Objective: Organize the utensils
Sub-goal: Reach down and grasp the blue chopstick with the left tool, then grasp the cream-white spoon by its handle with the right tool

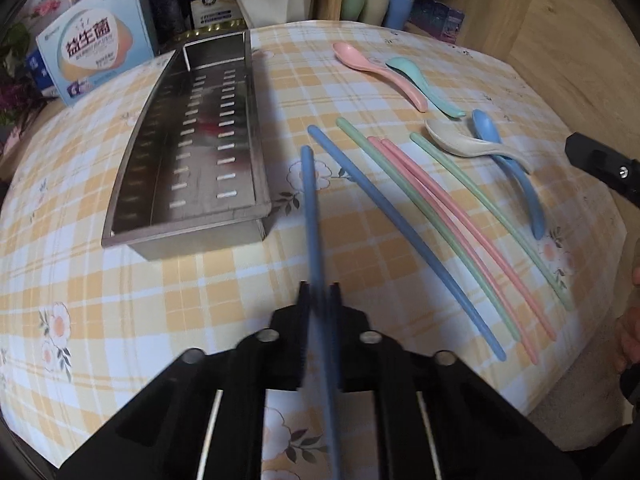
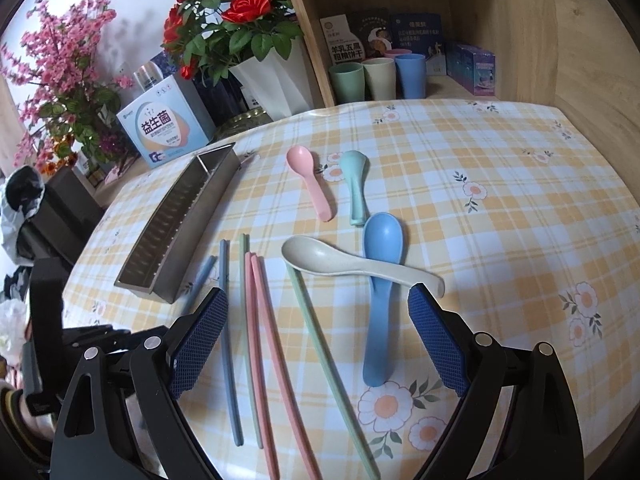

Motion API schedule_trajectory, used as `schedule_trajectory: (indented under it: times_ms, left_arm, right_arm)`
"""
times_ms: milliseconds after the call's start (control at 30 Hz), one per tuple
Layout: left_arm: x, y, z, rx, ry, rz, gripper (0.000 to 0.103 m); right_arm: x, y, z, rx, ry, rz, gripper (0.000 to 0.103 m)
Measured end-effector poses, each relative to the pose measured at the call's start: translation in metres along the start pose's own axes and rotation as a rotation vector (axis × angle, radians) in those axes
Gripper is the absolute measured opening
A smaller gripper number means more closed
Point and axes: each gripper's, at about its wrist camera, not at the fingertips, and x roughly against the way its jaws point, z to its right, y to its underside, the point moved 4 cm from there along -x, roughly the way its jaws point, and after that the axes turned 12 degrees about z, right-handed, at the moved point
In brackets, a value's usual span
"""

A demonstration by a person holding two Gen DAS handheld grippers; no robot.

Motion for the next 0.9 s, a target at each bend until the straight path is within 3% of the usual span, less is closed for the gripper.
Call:
schedule_trajectory:
  times_ms: [133, 267, 300, 333, 400, 467, 733, 900]
  left_arm:
    - [0.002, 0.003, -0.005, 0.047, 0.038, 0.002, 0.006]
    - [0.0, 0.001, -0.005, 0.054, 0.034, 0.009, 0.006]
    - [-0.001, 0.001, -0.004, 0.052, 0.037, 0.01, 0.006]
    - [-0.002, 0.0, -0.004, 0.054, 0.041, 0.012, 0.006]
    - [-0.002, 0.001, -0.006, 0.066, 0.054, 0.016, 0.006]
    - [-0.001, 0.001, -0.007, 0.079, 0.065, 0.022, 0.006]
    - [0.0, 0.003, -0.011, 0.111, 0.096, 0.036, 0.007]
    - [0.0, 0.002, -0.012, 0.116, 0.106, 0.035, 0.007]
  right_arm:
    - [-0.003, -0.004, 0.006, 0.024, -0.041, -0.018, 0.088]
    - [-0.013, -0.009, 0.01, 0.177, -0.096, -0.074, 0.088]
    - [-0.017, -0.011, 0.012, 0.229, -0.105, -0.095, 0.086]
    - [-0.021, -0.011, 0.014, 0.266, -0.108, -0.112, 0.077]
    - [-0.031, -0.013, 0.019, 0.329, -0.114, -0.154, 0.076]
    - [-0.043, -0.017, 0.026, 0.365, -0.117, -0.197, 0.069]
    - [-0.085, -0.019, 0.043, 0.289, -0.132, -0.324, 0.04]
    - [-0.088, -0.012, 0.036, 0.255, -0.141, -0.366, 0.036]
